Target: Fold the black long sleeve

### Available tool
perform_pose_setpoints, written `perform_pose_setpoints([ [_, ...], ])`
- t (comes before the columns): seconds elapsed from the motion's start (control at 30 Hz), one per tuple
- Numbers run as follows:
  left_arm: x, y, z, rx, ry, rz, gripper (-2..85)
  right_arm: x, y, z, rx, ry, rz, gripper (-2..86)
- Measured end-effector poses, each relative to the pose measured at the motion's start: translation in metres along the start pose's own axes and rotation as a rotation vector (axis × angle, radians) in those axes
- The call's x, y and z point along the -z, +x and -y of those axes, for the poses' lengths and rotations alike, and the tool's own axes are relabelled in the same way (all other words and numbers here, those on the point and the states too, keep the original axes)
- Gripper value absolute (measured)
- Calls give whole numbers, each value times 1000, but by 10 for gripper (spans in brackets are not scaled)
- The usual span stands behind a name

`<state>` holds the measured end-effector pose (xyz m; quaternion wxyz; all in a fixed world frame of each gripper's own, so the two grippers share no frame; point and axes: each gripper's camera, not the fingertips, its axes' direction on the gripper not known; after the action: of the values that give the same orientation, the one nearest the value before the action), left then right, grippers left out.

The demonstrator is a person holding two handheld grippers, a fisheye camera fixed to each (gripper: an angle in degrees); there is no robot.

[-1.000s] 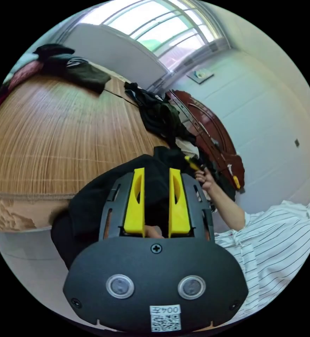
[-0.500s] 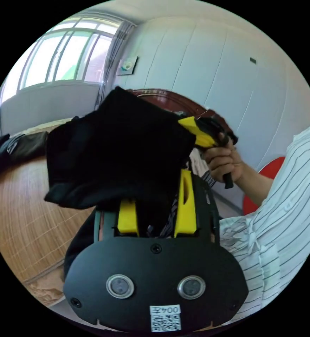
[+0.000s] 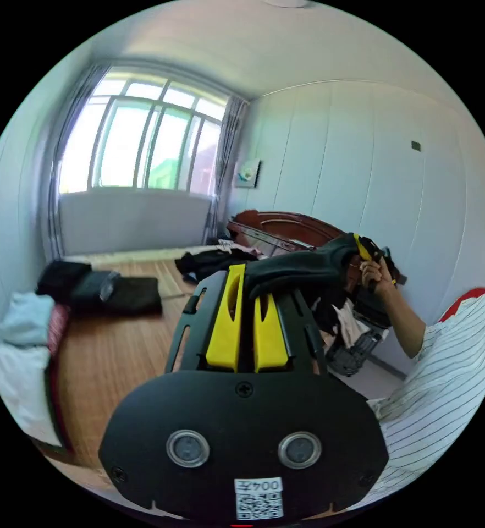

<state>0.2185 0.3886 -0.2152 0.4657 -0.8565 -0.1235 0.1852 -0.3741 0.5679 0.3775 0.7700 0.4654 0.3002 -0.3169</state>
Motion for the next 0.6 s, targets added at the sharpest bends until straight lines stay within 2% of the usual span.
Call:
perform_pose_setpoints([
  [0.13,48,59,82,-202,53,143,-5,-9,-104,68,299,25,-140,-7],
  [0.33,102,133,137,-408,139,289,-5,-11,-210,121,564,114,-271,-9],
  [0.6,136,185,130,-472,102,253,-5,-9,-258,120,621,129,-274,-7],
])
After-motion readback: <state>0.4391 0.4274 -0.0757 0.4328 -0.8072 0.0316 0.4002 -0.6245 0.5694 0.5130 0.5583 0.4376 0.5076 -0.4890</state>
